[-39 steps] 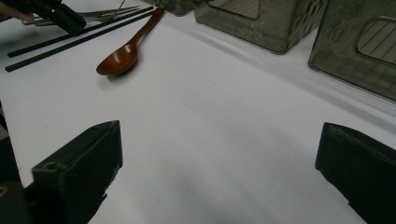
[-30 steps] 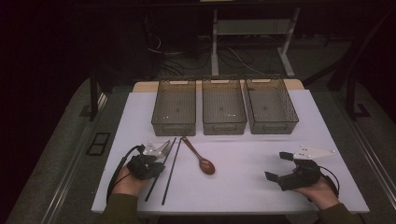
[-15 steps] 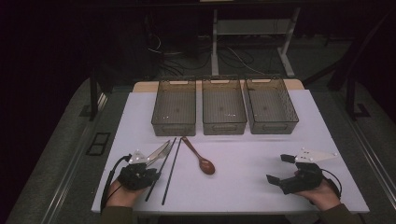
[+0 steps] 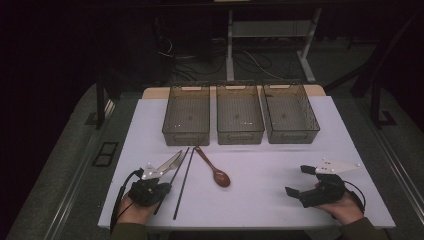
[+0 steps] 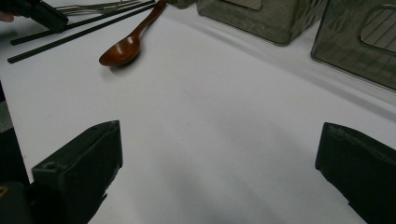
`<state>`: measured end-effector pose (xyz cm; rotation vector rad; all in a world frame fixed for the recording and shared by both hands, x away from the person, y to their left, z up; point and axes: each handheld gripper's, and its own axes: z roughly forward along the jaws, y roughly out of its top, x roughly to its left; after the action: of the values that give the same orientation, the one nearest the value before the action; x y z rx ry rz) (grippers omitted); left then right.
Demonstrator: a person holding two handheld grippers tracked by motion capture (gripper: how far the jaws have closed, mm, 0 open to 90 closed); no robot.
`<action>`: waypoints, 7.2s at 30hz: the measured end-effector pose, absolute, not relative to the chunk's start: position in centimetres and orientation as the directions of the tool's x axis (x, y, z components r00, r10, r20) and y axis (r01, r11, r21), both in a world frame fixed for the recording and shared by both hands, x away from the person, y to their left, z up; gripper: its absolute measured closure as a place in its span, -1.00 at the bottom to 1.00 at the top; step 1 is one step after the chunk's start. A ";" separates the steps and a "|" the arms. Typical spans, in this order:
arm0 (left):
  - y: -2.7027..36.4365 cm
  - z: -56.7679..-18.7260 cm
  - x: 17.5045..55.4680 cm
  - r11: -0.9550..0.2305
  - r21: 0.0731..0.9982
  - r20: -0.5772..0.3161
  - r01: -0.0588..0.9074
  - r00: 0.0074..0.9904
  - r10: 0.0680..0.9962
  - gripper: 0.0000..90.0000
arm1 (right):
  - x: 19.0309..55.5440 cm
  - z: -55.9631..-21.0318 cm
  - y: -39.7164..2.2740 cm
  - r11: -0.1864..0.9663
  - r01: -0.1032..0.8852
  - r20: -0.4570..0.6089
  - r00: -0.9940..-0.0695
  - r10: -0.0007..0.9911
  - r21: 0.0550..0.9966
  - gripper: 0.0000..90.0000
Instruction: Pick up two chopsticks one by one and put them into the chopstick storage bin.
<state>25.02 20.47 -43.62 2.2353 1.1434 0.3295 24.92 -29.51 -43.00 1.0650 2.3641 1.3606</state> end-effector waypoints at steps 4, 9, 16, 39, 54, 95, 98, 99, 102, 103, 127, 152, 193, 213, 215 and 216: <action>20.4 -43.6 25.2 -0.448 0.614 -0.055 0.650 0.601 0.798 0.82 | 24.9 -43.0 -29.5 0.315 0.483 0.162 -0.717 0.678 0.817 -0.98; 20.3 -43.7 25.4 -0.444 0.618 -0.063 0.649 0.604 0.795 0.85 | 24.9 -43.0 -29.5 0.313 0.486 0.165 -0.715 0.680 0.816 -0.98; 20.2 -43.6 25.6 -0.436 0.622 -0.077 0.651 0.604 0.793 0.89 | 24.9 -43.0 -29.4 0.313 0.486 0.165 -0.714 0.680 0.816 -0.98; 20.7 -42.3 24.9 -0.409 0.669 -0.065 0.621 0.597 0.800 0.90 | 25.0 -43.0 -29.5 0.306 0.486 0.169 -0.714 0.680 0.818 -0.98; 22.6 -40.8 23.7 -0.376 0.699 -0.105 0.609 0.608 0.787 0.91 | 25.0 -43.0 -29.5 0.308 0.487 0.168 -0.713 0.681 0.817 -0.98; 20.1 -37.8 26.7 -0.335 0.805 -0.112 0.490 0.680 0.725 0.90 | 25.2 -43.4 -29.2 0.301 0.500 0.179 -0.704 0.687 0.812 -0.98; 19.9 -37.3 27.2 -0.326 0.816 -0.107 0.478 0.679 0.727 0.90 | 25.3 -43.4 -29.3 0.297 0.501 0.180 -0.701 0.690 0.812 -0.98; 19.8 -37.1 27.4 -0.320 0.819 -0.109 0.477 0.677 0.728 0.90 | 25.2 -43.4 -29.3 0.296 0.502 0.181 -0.700 0.690 0.813 -0.98; 19.6 -36.7 27.9 -0.313 0.825 -0.109 0.470 0.676 0.729 0.91 | 25.3 -43.4 -29.3 0.297 0.502 0.180 -0.701 0.690 0.812 -0.98; 19.5 -36.6 28.1 -0.308 0.829 -0.109 0.466 0.676 0.729 0.91 | 25.3 -43.4 -29.3 0.297 0.501 0.179 -0.701 0.690 0.813 -0.98; 17.8 -34.4 34.6 -0.253 0.842 -0.108 0.477 0.607 0.788 0.90 | 25.2 -43.3 -29.6 0.270 0.509 0.200 -0.691 0.695 0.817 -0.98; 16.4 -34.4 42.7 -0.264 0.794 -0.066 0.548 0.509 0.858 0.90 | 25.1 -43.1 -29.7 0.257 0.507 0.208 -0.690 0.693 0.823 -0.98; 16.2 -37.1 46.4 -0.342 0.684 -0.029 0.644 0.493 0.870 0.49 | 25.1 -43.0 -29.8 0.245 0.501 0.215 -0.693 0.688 0.830 -0.98; 15.3 -33.6 41.0 -0.331 0.786 -0.082 0.523 0.618 0.782 -0.19 | 25.1 -43.1 -29.8 0.254 0.499 0.205 -0.692 0.693 0.828 -0.98; 15.2 -33.6 40.2 -0.333 0.792 -0.078 0.512 0.626 0.776 -0.22 | 25.2 -43.1 -29.8 0.255 0.498 0.203 -0.692 0.693 0.829 -0.98; 15.2 -33.6 39.8 -0.335 0.794 -0.078 0.508 0.631 0.772 -0.24 | 25.2 -43.1 -29.8 0.254 0.499 0.203 -0.691 0.694 0.828 -0.98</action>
<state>39.79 15.17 -33.63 2.0125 1.0019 0.3981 25.17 -29.81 -43.08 1.1220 2.3191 1.4116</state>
